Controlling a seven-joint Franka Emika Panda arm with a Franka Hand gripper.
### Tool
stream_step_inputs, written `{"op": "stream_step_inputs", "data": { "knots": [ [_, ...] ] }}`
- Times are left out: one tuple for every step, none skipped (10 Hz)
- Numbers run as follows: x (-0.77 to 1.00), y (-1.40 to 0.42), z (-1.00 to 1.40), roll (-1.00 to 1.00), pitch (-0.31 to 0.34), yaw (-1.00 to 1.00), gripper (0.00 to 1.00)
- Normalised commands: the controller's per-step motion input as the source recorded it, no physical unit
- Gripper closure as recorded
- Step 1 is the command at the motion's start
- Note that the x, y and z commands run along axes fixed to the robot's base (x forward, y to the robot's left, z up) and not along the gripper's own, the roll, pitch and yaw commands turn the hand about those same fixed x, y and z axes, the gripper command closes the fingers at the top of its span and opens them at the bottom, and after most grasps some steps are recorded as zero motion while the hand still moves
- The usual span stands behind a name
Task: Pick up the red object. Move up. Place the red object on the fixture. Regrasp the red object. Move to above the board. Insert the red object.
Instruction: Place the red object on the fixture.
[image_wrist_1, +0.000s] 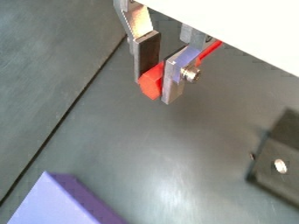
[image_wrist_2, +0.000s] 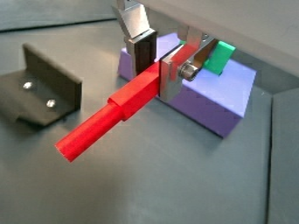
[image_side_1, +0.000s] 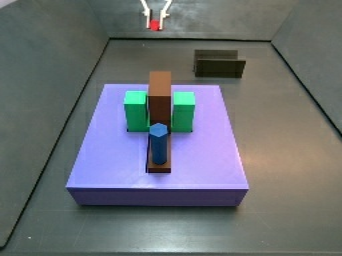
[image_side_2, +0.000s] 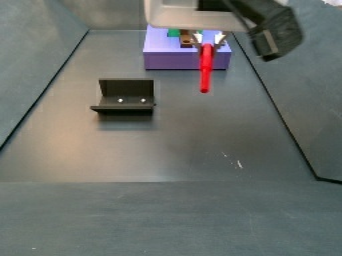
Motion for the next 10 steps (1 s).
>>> {"op": "stream_step_inputs", "data": {
  "knots": [
    [0.83, -0.18, 0.01, -0.5, 0.0, -0.27, 1.0],
    [0.84, -0.18, 0.03, -0.51, 0.017, -0.27, 1.0],
    [0.87, -0.14, 0.03, -0.53, 0.017, -0.25, 1.0],
    [0.9, -0.08, 0.0, -0.57, 0.0, -0.23, 1.0],
    [0.89, -0.06, 0.0, -0.57, 0.0, -0.22, 1.0],
    [0.82, 0.0, 0.0, -0.54, 0.066, -0.26, 1.0],
    [0.76, 0.0, 0.0, -0.55, 0.051, -0.29, 1.0],
    [0.75, 0.01, 0.0, -0.5, 0.06, -0.27, 1.0],
    [0.69, 0.04, 0.0, -0.39, 0.157, -0.14, 1.0],
    [0.59, 0.01, 0.0, -0.35, 0.114, -0.01, 1.0]
  ]
}}
